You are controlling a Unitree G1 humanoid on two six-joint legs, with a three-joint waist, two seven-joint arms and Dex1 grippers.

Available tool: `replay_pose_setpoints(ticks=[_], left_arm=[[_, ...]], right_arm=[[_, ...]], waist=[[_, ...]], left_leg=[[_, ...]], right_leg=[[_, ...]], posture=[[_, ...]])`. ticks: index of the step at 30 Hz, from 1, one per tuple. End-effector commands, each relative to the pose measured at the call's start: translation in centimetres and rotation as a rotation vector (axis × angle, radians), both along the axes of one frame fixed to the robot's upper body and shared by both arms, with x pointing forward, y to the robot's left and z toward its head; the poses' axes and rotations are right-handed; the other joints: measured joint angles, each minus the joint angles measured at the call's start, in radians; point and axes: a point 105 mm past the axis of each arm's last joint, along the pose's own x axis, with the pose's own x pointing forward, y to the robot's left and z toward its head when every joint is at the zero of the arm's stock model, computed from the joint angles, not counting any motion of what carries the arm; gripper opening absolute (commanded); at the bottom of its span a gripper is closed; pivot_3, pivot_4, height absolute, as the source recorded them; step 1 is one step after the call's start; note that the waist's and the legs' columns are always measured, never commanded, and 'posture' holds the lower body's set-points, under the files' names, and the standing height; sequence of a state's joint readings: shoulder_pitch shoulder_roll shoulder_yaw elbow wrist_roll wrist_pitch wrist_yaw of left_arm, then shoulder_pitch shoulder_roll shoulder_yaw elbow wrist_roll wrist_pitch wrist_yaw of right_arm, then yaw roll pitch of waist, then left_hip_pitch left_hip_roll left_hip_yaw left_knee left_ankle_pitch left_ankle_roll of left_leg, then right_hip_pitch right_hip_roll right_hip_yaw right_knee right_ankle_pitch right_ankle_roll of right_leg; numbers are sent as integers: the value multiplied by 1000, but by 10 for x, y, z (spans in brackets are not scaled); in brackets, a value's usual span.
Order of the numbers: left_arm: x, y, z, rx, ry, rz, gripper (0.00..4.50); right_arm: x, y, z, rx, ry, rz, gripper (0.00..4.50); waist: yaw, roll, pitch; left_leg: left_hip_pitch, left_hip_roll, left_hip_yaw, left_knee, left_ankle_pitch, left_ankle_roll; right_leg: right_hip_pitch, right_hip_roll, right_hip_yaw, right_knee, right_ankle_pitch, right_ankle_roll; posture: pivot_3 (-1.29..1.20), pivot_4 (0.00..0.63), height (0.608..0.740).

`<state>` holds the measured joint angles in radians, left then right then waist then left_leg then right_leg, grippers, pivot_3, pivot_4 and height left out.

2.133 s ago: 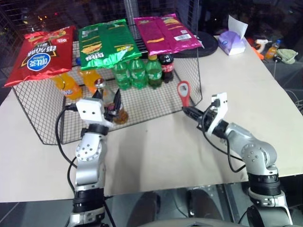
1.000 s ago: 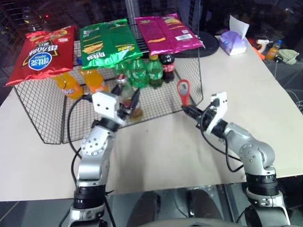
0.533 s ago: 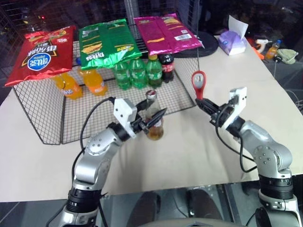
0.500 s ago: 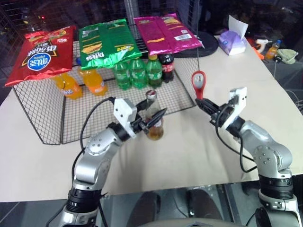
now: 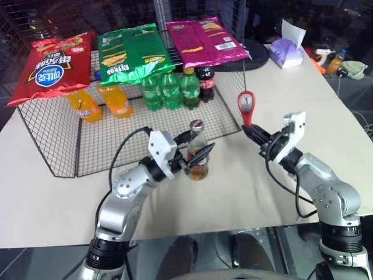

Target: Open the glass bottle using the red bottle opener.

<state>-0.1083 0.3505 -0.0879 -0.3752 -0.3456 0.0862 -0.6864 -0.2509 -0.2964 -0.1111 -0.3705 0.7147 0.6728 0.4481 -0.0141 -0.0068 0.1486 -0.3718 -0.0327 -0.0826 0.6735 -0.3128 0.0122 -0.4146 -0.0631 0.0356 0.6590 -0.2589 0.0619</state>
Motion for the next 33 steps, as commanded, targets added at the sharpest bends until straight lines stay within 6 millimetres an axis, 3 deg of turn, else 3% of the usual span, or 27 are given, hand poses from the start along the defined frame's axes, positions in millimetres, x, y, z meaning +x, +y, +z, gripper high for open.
replay_pose_setpoints(ticks=[1, 14, 16, 17, 33], left_arm=[[-6, 0, 13, 7, -109, 36, 2214], [-9, 3, 4, -32, -112, 81, 2214], [-9, 3, 4, -27, -113, 77, 3236], [-9, 3, 3, -25, -113, 77, 3521], [-14, 6, 13, -185, -53, 61, 3521]], right_arm=[[-1, 4, 12, 9, -50, 17, 0], [-8, 23, 5, -101, -85, 103, 0], [-9, 26, 5, -111, -92, 112, 0], [-8, 26, 5, -113, -93, 113, 0], [-11, 27, 10, -127, -157, 123, 0]], waist=[[0, 0, 0], [0, 0, 0], [0, 0, 0], [0, 0, 0], [0, 0, 0]], left_leg=[[0, 0, 0, 0, 0, 0], [2, 0, 1, 1, 0, 0], [2, 0, 1, 1, 0, 0], [2, 0, 1, 1, 0, 0], [2, 0, 1, 1, 0, 0]], right_leg=[[0, 0, 0, 0, 0, 0], [1, 0, 2, 2, 0, 0], [1, 0, 2, 2, 0, 0], [1, 0, 2, 2, 0, 0], [1, 0, 2, 2, 0, 0]], posture=[[0, 150, 740], [0, 150, 740], [0, 150, 740], [0, 150, 740], [0, 150, 740]])
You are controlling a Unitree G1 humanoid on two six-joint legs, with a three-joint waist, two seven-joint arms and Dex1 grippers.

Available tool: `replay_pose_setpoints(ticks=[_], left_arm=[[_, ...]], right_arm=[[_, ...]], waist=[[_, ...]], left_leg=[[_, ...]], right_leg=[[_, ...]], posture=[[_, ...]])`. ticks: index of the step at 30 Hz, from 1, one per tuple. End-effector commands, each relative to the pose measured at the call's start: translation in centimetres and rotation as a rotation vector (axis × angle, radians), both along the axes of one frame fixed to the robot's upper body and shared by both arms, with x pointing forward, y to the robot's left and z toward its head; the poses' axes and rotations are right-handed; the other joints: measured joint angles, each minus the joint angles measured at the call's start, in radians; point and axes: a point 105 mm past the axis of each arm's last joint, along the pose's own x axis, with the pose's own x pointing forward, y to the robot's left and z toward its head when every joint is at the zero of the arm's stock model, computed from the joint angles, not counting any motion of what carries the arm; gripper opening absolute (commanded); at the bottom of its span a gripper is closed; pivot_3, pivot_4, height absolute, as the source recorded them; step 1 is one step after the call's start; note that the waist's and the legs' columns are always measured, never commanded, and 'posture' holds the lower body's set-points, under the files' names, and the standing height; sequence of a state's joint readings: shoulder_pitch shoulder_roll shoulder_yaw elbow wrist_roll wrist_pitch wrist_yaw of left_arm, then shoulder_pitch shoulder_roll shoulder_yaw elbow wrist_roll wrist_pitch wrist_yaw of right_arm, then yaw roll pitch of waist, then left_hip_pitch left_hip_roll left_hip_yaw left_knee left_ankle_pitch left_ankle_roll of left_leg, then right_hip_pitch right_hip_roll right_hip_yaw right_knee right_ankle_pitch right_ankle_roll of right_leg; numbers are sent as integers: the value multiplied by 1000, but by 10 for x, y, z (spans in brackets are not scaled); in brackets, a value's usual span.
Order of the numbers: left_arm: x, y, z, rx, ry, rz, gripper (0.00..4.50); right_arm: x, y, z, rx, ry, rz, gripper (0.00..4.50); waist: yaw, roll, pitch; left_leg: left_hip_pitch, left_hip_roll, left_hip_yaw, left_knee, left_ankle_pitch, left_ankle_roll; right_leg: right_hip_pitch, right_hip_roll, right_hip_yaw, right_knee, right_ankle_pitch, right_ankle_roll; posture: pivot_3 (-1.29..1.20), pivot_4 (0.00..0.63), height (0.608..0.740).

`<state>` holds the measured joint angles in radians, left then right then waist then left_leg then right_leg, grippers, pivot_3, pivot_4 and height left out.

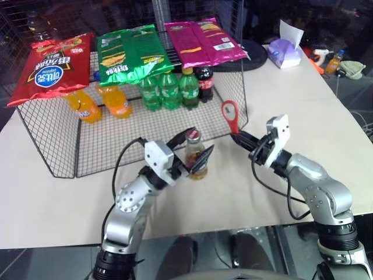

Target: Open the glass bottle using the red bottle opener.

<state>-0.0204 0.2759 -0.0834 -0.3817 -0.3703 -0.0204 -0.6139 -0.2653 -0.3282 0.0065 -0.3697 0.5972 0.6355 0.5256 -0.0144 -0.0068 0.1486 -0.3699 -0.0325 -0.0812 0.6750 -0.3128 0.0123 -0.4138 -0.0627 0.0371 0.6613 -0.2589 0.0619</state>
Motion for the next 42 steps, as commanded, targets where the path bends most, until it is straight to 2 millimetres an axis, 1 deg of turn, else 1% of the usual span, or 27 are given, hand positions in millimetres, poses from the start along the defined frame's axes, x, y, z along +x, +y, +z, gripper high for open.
replay_pose_setpoints(ticks=[1, 3, 6, 12, 16, 20, 21, 23, 25, 26, 29, 33, 38, 40, 42], left_arm=[[-8, 0, 14, -40, -38, -26, 3521], [-9, -2, 14, -39, -37, -43, 3521], [-10, -4, 15, -21, -50, -55, 3521], [-12, -7, 21, 21, -92, -64, 3521], [-13, -8, 20, 59, -107, -67, 3521], [-12, -8, 18, 52, -91, -66, 3521], [-12, -8, 18, 52, -91, -67, 3307], [-12, -9, 18, 50, -90, -70, 2733], [-12, -9, 18, 51, -90, -71, 1795], [-12, -9, 18, 52, -89, -71, 1484], [-11, -9, 18, 58, -88, -68, 1475], [-10, -8, 18, 63, -82, -67, 1472], [-10, -8, 16, 71, -71, -70, 1464], [-9, -8, 16, 70, -67, -70, 1464], [-9, -9, 15, 69, -62, -71, 1464]], right_arm=[[-5, 3, 20, 1, -141, 24, 0], [-6, 5, 22, -38, -207, 28, 0], [-7, 6, 23, -68, -258, 31, 0], [-7, 6, 11, -120, -274, 33, 0], [-7, 7, 10, -122, -279, 34, 0], [-6, 7, 12, -142, -316, 33, 0], [-5, 6, 14, -160, -341, 23, 0], [-3, 3, 18, -193, -396, -1, 0], [0, 0, 23, -226, -463, -34, 0], [2, -1, 26, -259, -515, -47, 0], [2, -3, 37, -314, -659, -95, 0], [-6, 3, 46, -419, -876, -107, 0], [-17, 13, 37, -580, -1087, -80, 0], [-18, 17, 29, -628, -1129, -52, 0], [-20, 23, 26, -653, -1187, -46, 0]], waist=[[0, 0, 0], [0, 0, 0], [0, 0, 0], [0, 0, 0], [0, 0, 0], [0, 0, 0], [0, 0, 0], [0, 0, 0], [0, 0, 0], [0, 0, 0], [0, 0, 0], [0, 0, 0], [0, 0, 0], [0, 0, 0], [0, 0, 0]], left_leg=[[0, 0, 0, 0, 0, 0], [0, 0, 0, 0, 0, 0], [0, 0, 0, 0, 0, 0], [0, 0, 0, 0, 0, 0], [0, 0, 0, 0, 0, 0], [0, 0, 0, 0, 0, 0], [0, 0, 0, 0, 0, 0], [0, 0, 0, 0, 0, 0], [0, 0, 0, 0, 0, 0], [0, 0, 0, 0, 0, 0], [1, 0, 0, 0, 0, 0], [1, 0, 1, 0, 0, 0], [2, 0, 1, 0, 0, 0], [3, 0, 1, 0, 0, 0], [3, 0, 1, 0, 0, 0]], right_leg=[[0, 0, 0, 0, 0, 0], [0, 0, 0, 0, 0, 0], [0, 0, 0, 0, 0, 0], [0, 0, 0, 0, 0, 0], [0, 0, 0, 0, 0, 0], [0, 0, 0, 0, 0, 0], [0, 0, 0, 0, 0, 0], [0, 0, 0, 0, 0, 0], [0, 0, 0, 0, 0, 0], [0, 0, 0, 0, 0, 0], [1, 0, 0, 0, 0, 0], [1, 0, 0, 0, 0, 0], [2, 0, 0, 0, 0, 0], [2, 0, 0, 0, 0, 0], [3, 0, 1, 0, 0, 0]], posture=[[0, 150, 740], [0, 150, 740], [0, 150, 740], [0, 150, 740], [0, 150, 740], [0, 150, 740], [0, 150, 740], [0, 150, 740], [0, 150, 740], [0, 150, 740], [0, 150, 740], [0, 150, 740], [0, 150, 740], [0, 150, 740], [0, 150, 740]])
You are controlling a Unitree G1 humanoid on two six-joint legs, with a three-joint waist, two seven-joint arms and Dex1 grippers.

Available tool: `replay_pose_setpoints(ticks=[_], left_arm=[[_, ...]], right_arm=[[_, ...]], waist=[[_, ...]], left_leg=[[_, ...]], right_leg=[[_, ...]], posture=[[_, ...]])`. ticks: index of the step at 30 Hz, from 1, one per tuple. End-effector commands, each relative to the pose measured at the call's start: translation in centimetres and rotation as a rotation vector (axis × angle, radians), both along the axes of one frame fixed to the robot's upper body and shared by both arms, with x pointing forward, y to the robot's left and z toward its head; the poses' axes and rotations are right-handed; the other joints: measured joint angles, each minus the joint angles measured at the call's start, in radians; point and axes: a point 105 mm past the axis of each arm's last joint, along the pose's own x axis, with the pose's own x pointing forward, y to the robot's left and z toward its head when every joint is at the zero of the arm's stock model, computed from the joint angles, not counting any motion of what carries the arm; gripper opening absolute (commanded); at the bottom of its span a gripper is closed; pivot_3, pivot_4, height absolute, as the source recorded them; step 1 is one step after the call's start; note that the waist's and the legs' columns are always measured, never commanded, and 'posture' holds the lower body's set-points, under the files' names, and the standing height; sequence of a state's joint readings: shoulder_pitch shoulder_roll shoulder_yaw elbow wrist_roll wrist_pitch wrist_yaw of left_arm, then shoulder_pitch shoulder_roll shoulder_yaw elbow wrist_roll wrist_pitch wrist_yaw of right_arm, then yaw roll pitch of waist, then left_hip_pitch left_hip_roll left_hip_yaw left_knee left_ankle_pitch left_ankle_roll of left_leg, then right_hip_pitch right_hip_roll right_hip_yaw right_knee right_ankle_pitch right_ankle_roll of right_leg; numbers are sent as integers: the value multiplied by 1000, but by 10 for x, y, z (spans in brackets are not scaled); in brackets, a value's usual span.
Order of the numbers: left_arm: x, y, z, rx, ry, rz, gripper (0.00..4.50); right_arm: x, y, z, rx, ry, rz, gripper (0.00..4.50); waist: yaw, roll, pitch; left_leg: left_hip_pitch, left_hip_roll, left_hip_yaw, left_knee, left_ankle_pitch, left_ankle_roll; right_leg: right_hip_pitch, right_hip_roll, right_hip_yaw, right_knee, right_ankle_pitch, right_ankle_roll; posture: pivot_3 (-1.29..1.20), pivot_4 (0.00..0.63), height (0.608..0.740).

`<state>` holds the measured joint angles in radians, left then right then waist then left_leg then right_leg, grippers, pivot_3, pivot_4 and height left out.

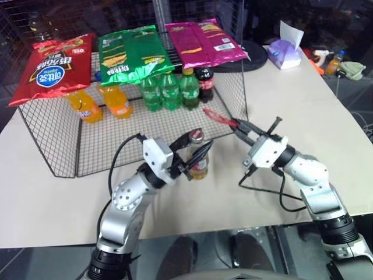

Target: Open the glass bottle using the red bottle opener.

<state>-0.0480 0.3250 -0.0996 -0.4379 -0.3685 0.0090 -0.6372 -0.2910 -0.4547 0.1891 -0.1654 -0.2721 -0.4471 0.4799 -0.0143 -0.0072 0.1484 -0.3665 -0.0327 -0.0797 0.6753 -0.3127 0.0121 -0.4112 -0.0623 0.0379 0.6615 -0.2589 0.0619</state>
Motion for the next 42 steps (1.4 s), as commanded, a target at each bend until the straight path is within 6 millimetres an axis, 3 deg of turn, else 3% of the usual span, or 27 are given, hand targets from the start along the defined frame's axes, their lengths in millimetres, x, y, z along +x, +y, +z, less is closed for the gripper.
replay_pose_setpoints(ticks=[1, 5, 10, 18, 31, 35, 42], left_arm=[[-2, -2, 3, 7, -10, -12, 1464], [0, -2, 4, 5, -7, -7, 1464], [1, -3, 4, 0, -3, -6, 1464], [2, -4, 4, -8, 3, -4, 1464], [5, -6, 3, -12, 9, -12, 1464], [5, -6, 3, -10, 9, -11, 1464], [5, -8, 1, -7, 10, -15, 1464]], right_arm=[[-8, 11, 4, -45, -133, 36, 0], [-11, 17, -8, -72, -169, 52, 0], [-15, 22, -4, -25, -232, 64, 0], [-19, 28, -23, -48, -226, 117, 0], [-12, 42, -47, -99, -241, 172, 0], [-10, 43, -45, -121, -276, 170, 0], [8, 21, -31, -189, -353, 106, 0]], waist=[[0, 0, 0], [0, 0, 0], [0, 0, 0], [0, -1, -1], [-2, -1, -1], [-2, -1, -1], [-2, -1, -1]], left_leg=[[0, 0, 0, 0, 0, 0], [1, 0, 1, 0, 0, 0], [3, 0, 1, 0, 0, 0], [4, 0, 2, 0, 0, 0], [8, 0, 2, 0, 0, 0], [11, 1, 2, 0, 0, 0], [18, 1, 3, -1, 0, 0]], right_leg=[[0, 0, 0, 0, 0, 0], [1, 0, 1, 0, 0, 0], [2, 0, 2, 0, 0, 0], [3, 1, 2, 1, 0, 0], [6, 1, 3, 1, 0, 0], [9, 2, 3, 1, 0, 0], [17, 2, 4, 0, 0, 0]], posture=[[0, 150, 740], [0, 150, 740], [0, 150, 740], [0, 150, 740], [0, 150, 740], [0, 150, 740], [0, 150, 740]])
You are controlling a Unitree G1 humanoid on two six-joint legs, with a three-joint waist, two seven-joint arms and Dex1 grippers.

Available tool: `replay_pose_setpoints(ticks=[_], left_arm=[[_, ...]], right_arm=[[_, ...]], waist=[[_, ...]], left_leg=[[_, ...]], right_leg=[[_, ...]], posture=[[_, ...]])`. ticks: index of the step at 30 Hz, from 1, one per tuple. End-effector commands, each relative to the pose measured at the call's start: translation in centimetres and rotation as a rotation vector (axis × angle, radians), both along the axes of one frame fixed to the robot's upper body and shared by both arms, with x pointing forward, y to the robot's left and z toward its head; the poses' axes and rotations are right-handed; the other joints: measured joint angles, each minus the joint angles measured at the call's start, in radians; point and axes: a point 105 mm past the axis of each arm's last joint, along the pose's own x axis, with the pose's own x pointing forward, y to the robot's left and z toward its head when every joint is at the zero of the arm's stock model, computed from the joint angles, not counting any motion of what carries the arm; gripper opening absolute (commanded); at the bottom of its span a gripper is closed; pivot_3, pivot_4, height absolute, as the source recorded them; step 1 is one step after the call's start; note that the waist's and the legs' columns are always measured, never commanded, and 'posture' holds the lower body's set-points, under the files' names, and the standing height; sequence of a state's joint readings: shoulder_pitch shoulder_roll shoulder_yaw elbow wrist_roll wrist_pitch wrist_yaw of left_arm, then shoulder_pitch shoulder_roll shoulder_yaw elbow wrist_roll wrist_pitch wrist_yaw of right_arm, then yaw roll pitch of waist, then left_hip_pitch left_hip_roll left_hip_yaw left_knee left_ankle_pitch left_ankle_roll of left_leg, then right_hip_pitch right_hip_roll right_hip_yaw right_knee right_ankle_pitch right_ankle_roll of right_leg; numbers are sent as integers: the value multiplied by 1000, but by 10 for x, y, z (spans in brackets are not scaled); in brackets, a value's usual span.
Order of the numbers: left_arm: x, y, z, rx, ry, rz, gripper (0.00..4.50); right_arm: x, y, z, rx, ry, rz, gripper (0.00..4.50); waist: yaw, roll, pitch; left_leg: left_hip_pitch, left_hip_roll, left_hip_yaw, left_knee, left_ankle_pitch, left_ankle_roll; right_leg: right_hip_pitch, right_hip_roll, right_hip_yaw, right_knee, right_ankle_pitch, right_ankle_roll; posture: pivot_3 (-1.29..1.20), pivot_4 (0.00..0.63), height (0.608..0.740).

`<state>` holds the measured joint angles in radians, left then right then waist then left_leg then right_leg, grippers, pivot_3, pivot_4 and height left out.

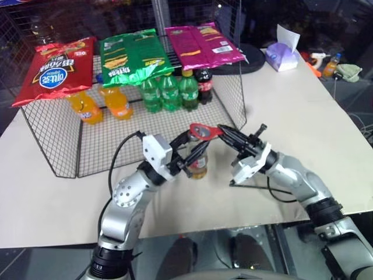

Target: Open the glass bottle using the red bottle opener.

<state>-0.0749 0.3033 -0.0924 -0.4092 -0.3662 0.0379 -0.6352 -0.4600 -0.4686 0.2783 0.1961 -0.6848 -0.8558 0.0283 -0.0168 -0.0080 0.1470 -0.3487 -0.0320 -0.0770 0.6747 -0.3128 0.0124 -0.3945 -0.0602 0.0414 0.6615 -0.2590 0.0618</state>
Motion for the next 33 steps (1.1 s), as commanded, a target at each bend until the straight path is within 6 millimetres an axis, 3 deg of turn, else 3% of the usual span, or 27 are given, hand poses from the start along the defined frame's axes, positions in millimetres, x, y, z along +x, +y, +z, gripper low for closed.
replay_pose_setpoints(ticks=[1, 14, 33], left_arm=[[-2, -7, 2, 4, -17, -24, 1464], [0, -6, 0, 11, -17, -27, 1464], [0, -6, -4, 19, -7, -29, 1464]], right_arm=[[-3, 4, -13, -112, -6, 32, 0], [-9, 12, -6, -155, -39, 99, 0], [17, -22, 29, -149, -112, -28, 0]], waist=[[0, 0, 0], [0, 0, 0], [3, -1, 1]], left_leg=[[0, 0, 0, 0, 0, 0], [0, 0, 0, 0, 0, 0], [0, 0, 0, -1, 0, 0]], right_leg=[[0, 0, 0, 0, 0, 0], [0, 0, 0, 0, 0, 0], [0, 0, 0, -1, 0, 0]], posture=[[0, 150, 740], [0, 150, 740], [0, 150, 740]])
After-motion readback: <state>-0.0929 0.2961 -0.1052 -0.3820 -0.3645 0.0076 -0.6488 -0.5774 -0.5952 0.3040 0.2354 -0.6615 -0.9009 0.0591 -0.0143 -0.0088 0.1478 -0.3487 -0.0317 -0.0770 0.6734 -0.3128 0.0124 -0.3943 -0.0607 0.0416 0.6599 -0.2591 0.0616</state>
